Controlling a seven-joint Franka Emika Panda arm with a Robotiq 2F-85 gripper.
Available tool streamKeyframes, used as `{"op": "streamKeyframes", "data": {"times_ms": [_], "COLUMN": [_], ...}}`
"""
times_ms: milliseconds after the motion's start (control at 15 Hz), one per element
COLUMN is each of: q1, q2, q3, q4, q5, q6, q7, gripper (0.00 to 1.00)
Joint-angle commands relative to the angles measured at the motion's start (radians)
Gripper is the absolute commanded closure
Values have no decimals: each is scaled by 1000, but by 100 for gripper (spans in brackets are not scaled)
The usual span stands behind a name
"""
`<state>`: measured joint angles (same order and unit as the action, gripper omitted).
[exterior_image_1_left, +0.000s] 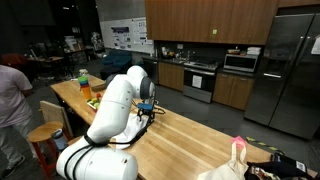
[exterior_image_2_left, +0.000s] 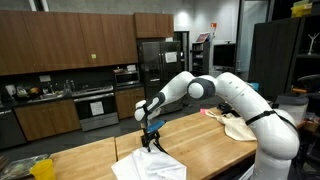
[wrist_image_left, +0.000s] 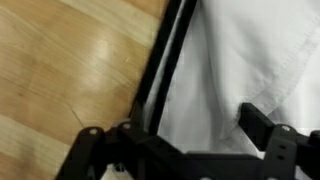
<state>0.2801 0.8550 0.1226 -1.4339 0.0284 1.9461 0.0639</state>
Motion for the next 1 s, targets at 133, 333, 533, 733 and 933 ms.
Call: {"op": "streamKeyframes", "data": {"times_ms": [133, 333, 533, 733, 933], "q1": [-6, -17, -30, -27, -48], "q2": [-34, -44, -73, -128, -213], "q3": [4, 7, -5, -52, -86], "q4": [-50, -59, -82, -121, -177], "q5": [8, 21, 23, -30, -57], "q6": [46, 38, 46, 63, 95], "q7": [39, 48, 67, 107, 121], "gripper": [53, 77, 99, 100, 99]}}
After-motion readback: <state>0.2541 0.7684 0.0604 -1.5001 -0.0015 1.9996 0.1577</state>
